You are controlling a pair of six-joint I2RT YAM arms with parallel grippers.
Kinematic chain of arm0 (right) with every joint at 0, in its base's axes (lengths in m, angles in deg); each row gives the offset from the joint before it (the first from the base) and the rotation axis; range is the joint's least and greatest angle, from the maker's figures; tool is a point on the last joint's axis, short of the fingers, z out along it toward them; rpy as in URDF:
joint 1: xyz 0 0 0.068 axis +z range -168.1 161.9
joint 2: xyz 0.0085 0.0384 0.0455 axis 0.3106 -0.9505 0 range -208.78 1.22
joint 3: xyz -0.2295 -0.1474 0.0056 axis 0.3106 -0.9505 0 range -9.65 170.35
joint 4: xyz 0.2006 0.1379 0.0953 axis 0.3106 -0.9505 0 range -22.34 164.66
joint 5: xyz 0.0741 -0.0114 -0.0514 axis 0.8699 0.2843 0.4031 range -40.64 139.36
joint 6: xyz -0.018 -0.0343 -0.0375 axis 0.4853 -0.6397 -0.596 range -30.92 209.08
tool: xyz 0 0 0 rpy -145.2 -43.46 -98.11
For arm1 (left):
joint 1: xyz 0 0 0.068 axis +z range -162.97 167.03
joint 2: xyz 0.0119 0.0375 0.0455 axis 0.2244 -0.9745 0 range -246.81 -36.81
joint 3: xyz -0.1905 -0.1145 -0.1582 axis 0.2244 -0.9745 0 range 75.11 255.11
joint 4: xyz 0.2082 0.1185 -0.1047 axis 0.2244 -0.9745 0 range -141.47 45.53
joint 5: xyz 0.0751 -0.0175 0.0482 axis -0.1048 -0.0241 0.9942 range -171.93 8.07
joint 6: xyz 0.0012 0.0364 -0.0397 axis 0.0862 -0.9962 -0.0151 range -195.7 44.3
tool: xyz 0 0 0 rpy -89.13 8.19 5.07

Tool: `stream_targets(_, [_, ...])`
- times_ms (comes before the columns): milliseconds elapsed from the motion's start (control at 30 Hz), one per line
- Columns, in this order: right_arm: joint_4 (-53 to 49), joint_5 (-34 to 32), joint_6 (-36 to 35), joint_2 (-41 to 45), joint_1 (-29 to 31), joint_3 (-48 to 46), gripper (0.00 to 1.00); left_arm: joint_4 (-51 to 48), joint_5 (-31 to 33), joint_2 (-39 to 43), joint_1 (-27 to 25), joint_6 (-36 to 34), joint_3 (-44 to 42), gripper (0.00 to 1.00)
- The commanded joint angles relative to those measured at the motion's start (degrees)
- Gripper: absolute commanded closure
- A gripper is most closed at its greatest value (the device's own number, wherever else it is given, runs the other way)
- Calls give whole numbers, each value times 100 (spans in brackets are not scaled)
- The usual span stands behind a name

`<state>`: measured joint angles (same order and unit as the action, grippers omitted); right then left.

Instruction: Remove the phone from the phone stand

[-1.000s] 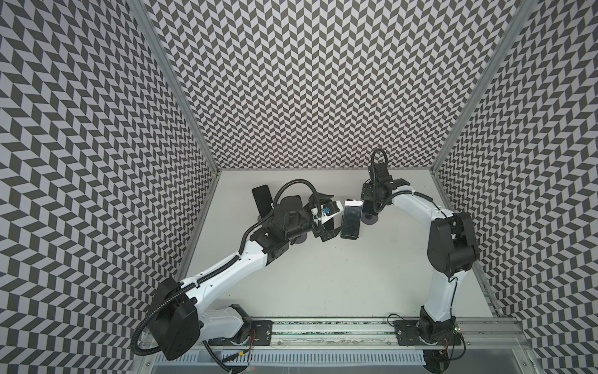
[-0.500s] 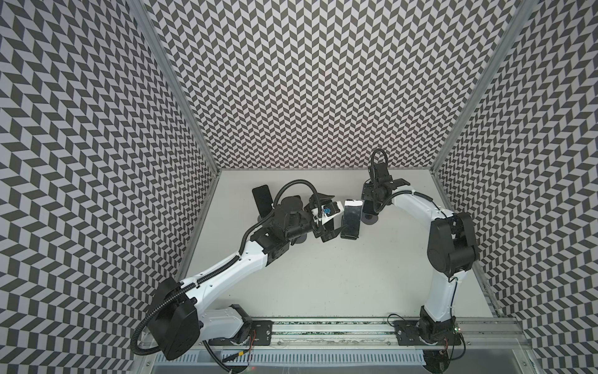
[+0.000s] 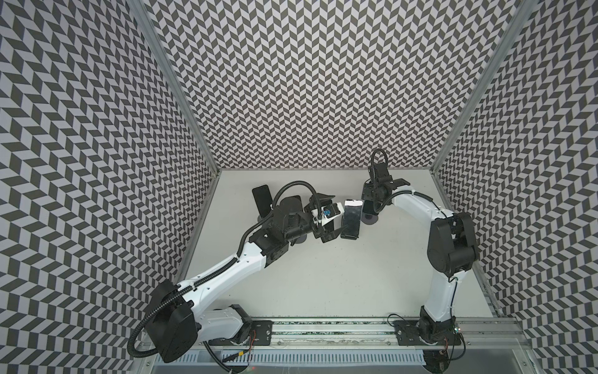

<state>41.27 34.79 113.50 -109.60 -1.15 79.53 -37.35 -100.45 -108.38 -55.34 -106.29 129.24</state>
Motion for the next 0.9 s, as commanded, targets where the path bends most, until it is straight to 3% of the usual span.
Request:
stream_targets(0, [183,-132,-95,390,-43,73,33,-61,6,111,-43,-123,-52,0])
stream_targets(867, [332,-128,-478,889,-43,-15,39,-42,321,55,-149,88,159,0])
